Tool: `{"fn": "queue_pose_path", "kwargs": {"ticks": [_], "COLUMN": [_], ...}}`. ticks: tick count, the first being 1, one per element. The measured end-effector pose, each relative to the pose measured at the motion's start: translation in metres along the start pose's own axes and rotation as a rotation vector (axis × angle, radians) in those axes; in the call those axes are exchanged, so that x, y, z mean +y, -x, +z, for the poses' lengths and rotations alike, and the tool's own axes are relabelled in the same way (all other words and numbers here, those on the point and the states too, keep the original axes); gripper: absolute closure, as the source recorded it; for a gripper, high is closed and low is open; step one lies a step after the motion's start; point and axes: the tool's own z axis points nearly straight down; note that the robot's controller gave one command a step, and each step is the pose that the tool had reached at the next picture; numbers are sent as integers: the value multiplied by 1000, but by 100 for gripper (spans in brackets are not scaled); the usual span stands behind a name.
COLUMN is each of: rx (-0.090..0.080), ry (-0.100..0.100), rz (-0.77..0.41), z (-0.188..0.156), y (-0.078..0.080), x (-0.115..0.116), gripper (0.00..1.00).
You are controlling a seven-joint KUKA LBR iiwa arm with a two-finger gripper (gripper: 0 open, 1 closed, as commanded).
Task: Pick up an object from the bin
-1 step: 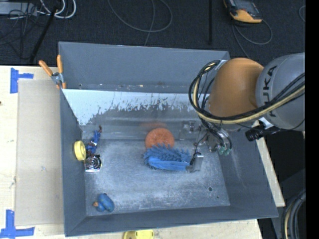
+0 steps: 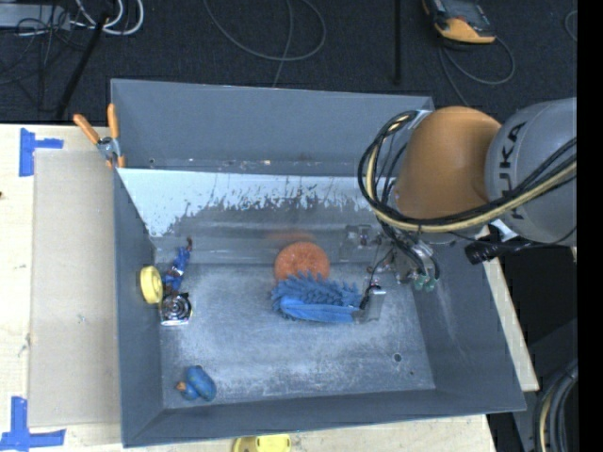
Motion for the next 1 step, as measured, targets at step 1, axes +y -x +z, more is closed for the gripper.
{"fn": "queue_pose_path", "kwargs": {"ticks": [1], "rx": [-6], "ry": [0], "rz": [-77], "z": [42], "y": [7], "x": [4], "gripper": [0]}}
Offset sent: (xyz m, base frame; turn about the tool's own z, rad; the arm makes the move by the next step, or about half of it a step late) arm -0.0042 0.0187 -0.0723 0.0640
